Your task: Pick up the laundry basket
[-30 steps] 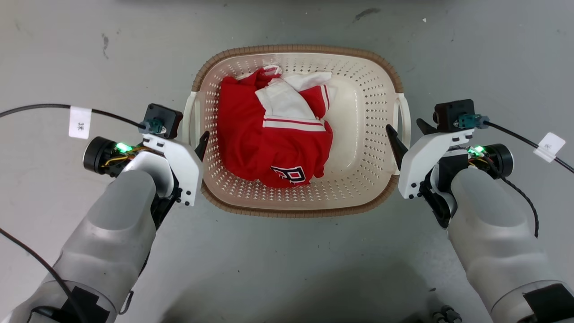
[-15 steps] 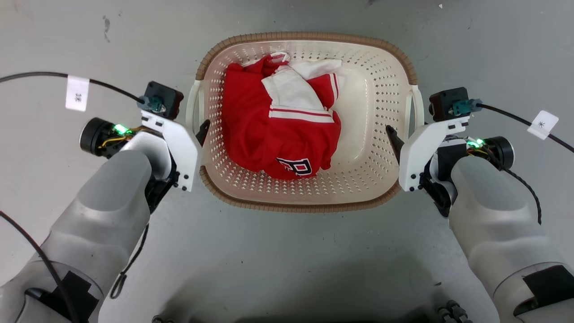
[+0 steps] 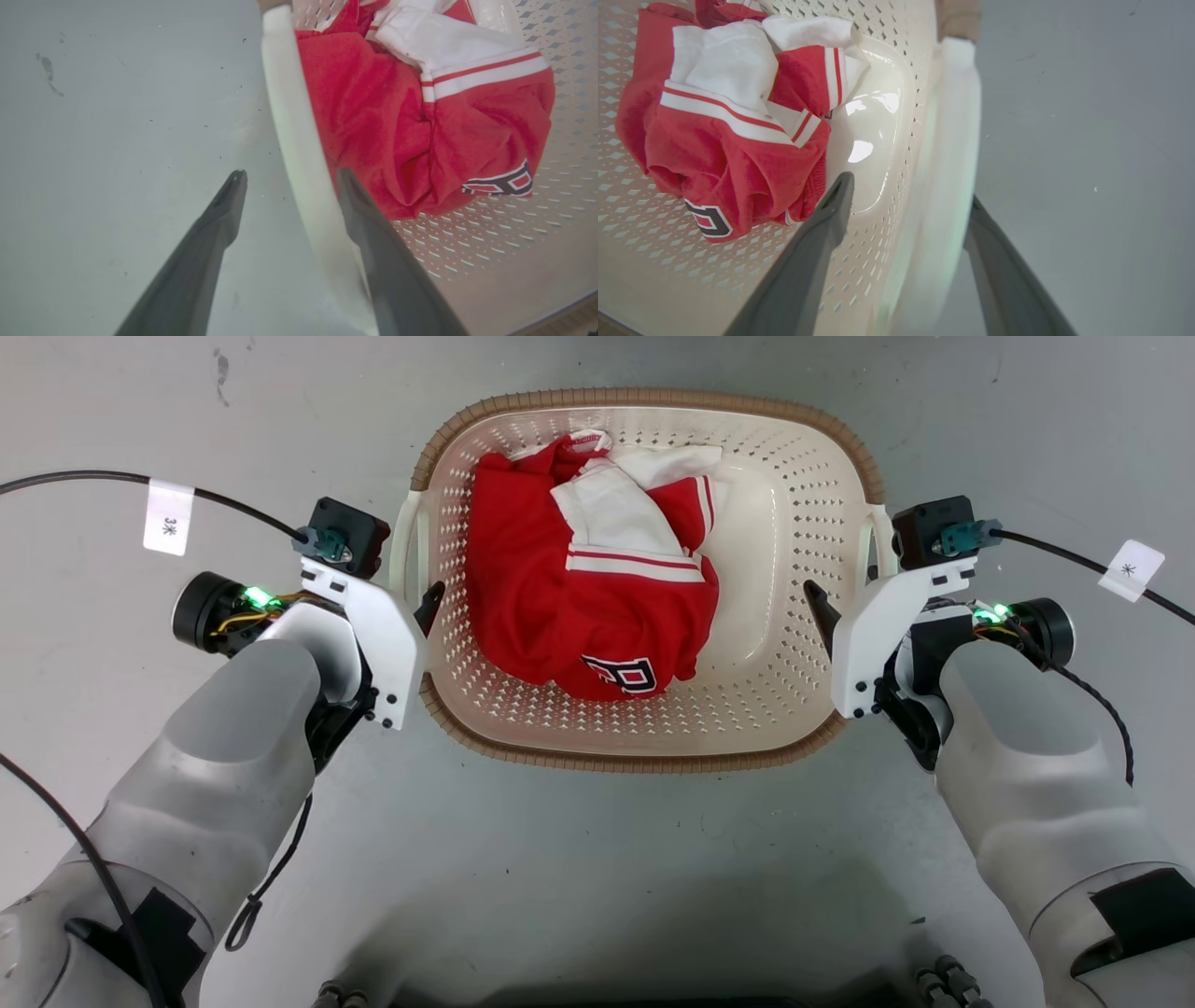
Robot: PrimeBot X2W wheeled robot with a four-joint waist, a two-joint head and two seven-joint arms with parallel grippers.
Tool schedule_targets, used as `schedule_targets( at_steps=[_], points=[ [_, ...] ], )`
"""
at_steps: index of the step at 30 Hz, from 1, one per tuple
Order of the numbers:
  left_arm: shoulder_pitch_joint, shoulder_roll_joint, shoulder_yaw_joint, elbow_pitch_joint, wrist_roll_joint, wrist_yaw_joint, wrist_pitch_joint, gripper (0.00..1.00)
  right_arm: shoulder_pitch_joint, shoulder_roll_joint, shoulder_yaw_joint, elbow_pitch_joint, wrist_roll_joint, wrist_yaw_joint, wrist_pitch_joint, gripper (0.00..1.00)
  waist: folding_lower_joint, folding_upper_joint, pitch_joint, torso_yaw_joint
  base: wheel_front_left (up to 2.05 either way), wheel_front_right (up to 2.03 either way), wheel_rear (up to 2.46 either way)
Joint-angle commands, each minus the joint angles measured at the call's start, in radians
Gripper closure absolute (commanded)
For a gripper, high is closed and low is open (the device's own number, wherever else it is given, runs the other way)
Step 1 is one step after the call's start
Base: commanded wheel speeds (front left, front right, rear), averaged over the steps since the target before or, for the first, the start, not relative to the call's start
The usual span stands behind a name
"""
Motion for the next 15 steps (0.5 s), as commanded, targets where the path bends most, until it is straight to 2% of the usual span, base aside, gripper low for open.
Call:
schedule_targets(
  at_steps=[1,2,3,4,5,6,7,8,15],
  points=[
    [-0.014,-0.001,-0.009,0.004,-0.009,0.0,-0.006,0.0,-0.017,0.0,0.002,0.003,-0.001,0.0,-0.004,0.0,0.0,0.0,0.001,0.002,0.0,0.0,0.0],
    [-0.016,-0.002,-0.018,0.006,-0.014,0.0,-0.008,0.07,-0.018,0.0,0.003,0.004,0.001,0.0,-0.005,0.0,0.0,0.0,0.002,0.003,0.0,0.0,0.0],
    [-0.018,-0.004,-0.026,0.007,-0.018,0.0,-0.011,0.22,-0.018,0.0,0.004,0.005,0.002,0.0,-0.006,0.0,0.0,0.0,0.003,0.005,0.0,0.0,0.0],
    [-0.019,-0.006,-0.034,0.008,-0.026,0.0,-0.013,0.56,-0.019,0.0,0.005,0.006,0.004,0.0,-0.005,0.0,0.0,0.0,0.003,0.007,0.0,0.0,0.0],
    [-0.021,-0.006,-0.041,0.006,-0.034,0.0,-0.014,1.0,-0.02,0.0,0.005,0.007,0.005,0.0,-0.005,0.0,0.0,0.0,0.004,0.008,0.0,0.0,0.0],
    [-0.023,-0.006,-0.046,0.005,-0.043,0.0,-0.016,1.0,-0.022,0.0,0.004,0.008,0.003,0.0,-0.005,0.43,0.0,0.0,0.005,0.009,0.0,0.0,0.0],
    [-0.025,-0.006,-0.051,0.007,-0.052,0.001,-0.018,1.0,-0.025,0.0,-0.001,0.01,-0.002,0.0,-0.007,0.81,0.0,0.0,0.005,0.01,0.0,0.0,0.0],
    [-0.025,-0.006,-0.058,0.007,-0.059,0.001,-0.019,1.0,-0.027,0.0,-0.008,0.012,-0.009,0.0,-0.01,1.0,0.0,0.0,0.006,0.01,0.0,0.0,0.0],
    [-0.038,-0.006,-0.096,0.01,-0.106,0.001,-0.035,1.0,-0.035,-0.001,-0.043,0.021,-0.055,0.001,-0.013,1.0,0.0,0.0,0.005,0.015,0.0,0.0,0.0]
  ],
)
